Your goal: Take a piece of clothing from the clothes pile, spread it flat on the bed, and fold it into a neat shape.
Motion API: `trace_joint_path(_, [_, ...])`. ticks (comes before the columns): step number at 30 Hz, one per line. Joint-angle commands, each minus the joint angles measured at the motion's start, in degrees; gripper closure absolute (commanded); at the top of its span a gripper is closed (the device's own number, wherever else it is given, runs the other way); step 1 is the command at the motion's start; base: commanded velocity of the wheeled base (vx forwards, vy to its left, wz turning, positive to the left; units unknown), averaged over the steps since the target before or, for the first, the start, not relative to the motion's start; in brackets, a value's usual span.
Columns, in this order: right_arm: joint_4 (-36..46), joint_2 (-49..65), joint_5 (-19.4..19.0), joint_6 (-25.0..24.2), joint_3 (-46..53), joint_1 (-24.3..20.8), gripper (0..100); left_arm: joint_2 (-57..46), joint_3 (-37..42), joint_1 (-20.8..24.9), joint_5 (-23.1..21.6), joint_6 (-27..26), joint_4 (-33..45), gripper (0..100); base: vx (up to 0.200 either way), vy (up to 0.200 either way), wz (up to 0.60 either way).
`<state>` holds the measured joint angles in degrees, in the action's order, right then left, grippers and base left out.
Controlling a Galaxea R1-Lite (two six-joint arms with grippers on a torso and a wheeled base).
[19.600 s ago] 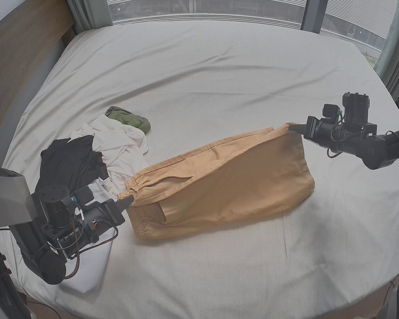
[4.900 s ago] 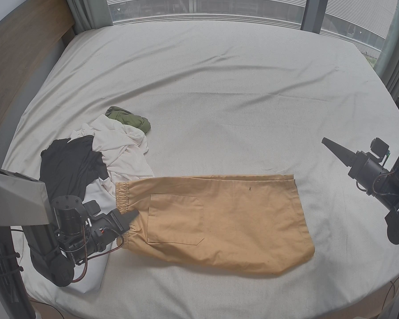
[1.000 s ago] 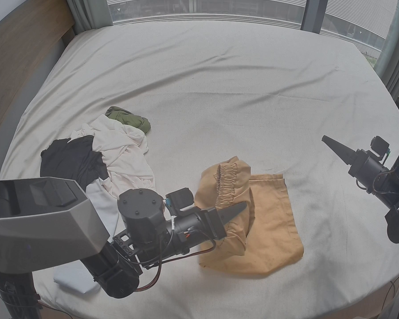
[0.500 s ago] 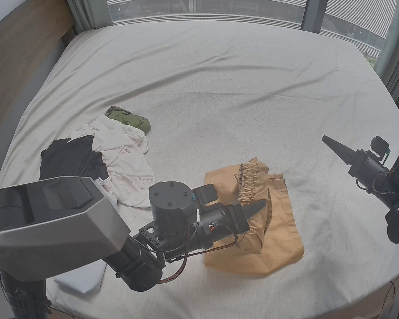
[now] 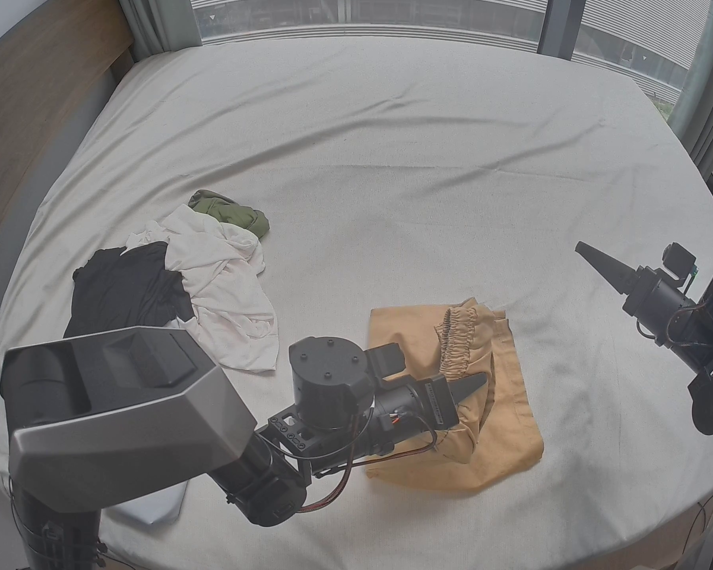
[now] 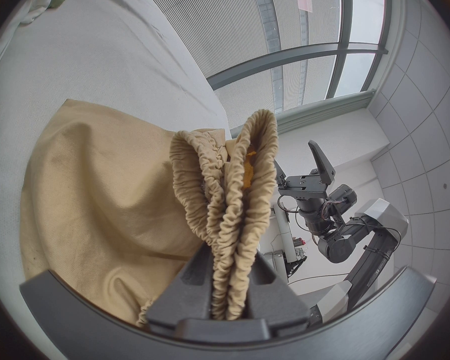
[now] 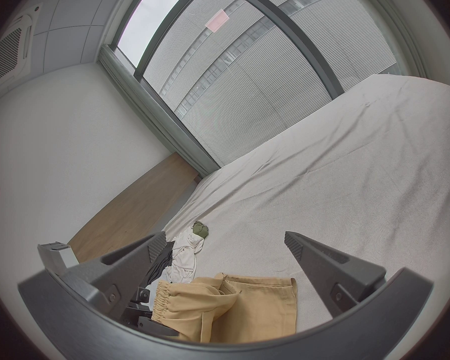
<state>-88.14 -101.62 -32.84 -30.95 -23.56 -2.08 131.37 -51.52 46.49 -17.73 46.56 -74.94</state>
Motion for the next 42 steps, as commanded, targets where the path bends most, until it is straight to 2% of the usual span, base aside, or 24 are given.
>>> trace_joint_path(1, [0.0,0.0,0.0,0.0,0.0,0.0,0,0.4,-0.2,-0.2,0.0,0.0,0.1,100,0.000,0.000,0.00])
trace_joint_path(6, [0.0,0.0,0.0,0.0,0.0,0.0,0,0.5,-0.2,-0.1,0.0,0.0,0.1,100,0.000,0.000,0.00])
trace_joint_path(7, [0.0,0.0,0.0,0.0,0.0,0.0,0,0.6,-0.3,-0.2,0.0,-0.1,0.4,0,0.000,0.000,0.00])
trace_joint_path(22, [0.0,0.1,0.0,0.0,0.0,0.1,0,0.3,-0.8,-0.6,1.0,-0.2,0.6,0,0.000,0.000,0.00])
trace_joint_path(29, [0.1,-0.2,-0.1,0.1,0.5,0.1,0,-2.5,3.1,-2.7,1.5,-1.4,0.1,0,0.000,0.000,0.00])
trace_joint_path(37, [0.6,-0.3,-1.0,0.7,5.2,0.2,0,-13.1,14.7,-8.9,1.4,-4.5,-0.2,0,0.000,0.000,0.00])
trace_joint_path(42, [4.6,-2.2,-0.9,6.3,6.1,0.5,0,-19.1,20.8,-14.7,1.2,-5.8,-1.6,0,0.000,0.000,0.00])
